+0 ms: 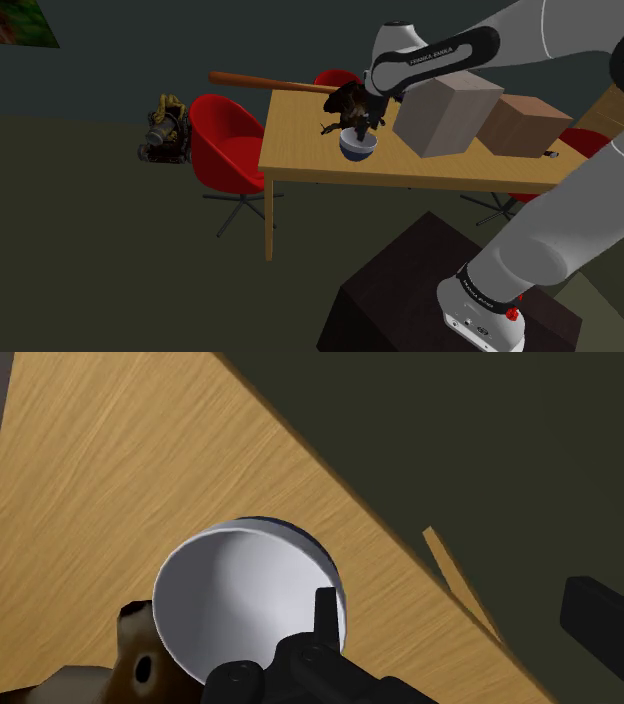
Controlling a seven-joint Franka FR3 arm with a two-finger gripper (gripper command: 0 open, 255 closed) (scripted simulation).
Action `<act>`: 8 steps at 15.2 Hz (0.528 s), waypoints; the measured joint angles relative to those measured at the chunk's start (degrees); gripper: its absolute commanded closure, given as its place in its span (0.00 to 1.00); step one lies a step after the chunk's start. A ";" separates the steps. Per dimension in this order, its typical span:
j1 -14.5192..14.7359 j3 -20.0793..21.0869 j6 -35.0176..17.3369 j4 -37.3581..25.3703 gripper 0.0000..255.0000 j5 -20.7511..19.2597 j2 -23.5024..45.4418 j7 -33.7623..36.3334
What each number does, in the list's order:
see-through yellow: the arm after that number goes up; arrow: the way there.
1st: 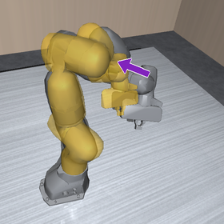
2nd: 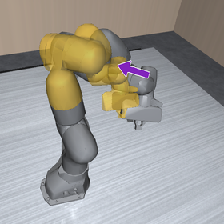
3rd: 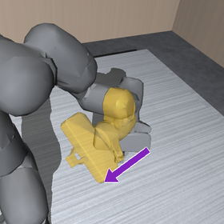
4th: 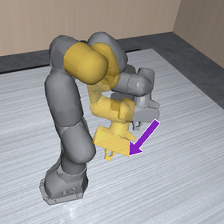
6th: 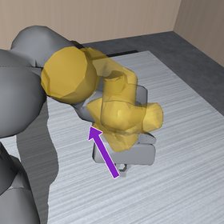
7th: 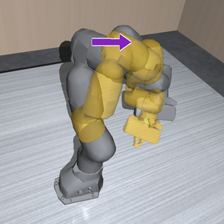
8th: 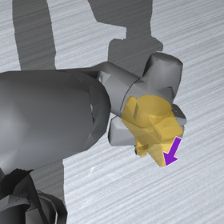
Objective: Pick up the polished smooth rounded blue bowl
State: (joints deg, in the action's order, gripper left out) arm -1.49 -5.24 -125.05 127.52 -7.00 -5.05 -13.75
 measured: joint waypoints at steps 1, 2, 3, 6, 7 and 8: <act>-0.05 -0.09 -1.03 -1.02 0.00 -0.02 2.06 -0.20; -0.21 -0.29 -2.14 -2.25 0.00 -0.02 4.40 -0.64; -0.42 -0.50 -3.24 -3.63 0.00 0.04 6.88 -1.18; -0.79 -0.74 -5.81 -7.65 0.00 0.18 13.52 -2.09; -0.99 -0.83 -6.36 -9.18 0.00 0.26 15.62 -2.52; -0.99 -0.78 -6.87 -10.66 0.00 0.27 17.61 -2.58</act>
State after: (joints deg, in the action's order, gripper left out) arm -2.47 -6.02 -131.92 116.86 -6.72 12.57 -16.32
